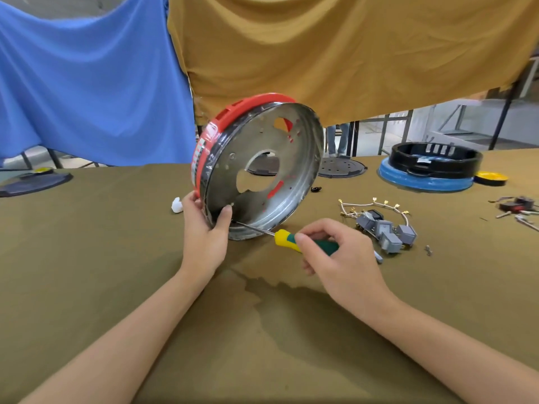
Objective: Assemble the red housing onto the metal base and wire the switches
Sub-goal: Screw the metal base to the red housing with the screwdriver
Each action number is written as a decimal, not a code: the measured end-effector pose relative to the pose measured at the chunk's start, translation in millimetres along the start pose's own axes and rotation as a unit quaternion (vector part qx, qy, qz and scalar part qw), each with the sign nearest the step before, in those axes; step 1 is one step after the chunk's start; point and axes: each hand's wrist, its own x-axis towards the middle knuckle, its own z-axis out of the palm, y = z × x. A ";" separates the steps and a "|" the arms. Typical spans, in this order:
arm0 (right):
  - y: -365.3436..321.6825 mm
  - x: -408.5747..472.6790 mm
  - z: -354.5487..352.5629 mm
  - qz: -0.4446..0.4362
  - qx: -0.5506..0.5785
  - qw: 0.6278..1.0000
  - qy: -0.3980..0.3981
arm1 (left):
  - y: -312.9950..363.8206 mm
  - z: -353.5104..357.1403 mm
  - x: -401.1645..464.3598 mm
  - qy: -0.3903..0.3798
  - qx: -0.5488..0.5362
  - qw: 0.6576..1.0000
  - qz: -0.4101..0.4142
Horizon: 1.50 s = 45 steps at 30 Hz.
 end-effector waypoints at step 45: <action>-3.2 11.0 1.2 0.153 0.165 0.974 -0.034 | -7.6 4.5 5.5 0.055 -0.049 0.995 -0.067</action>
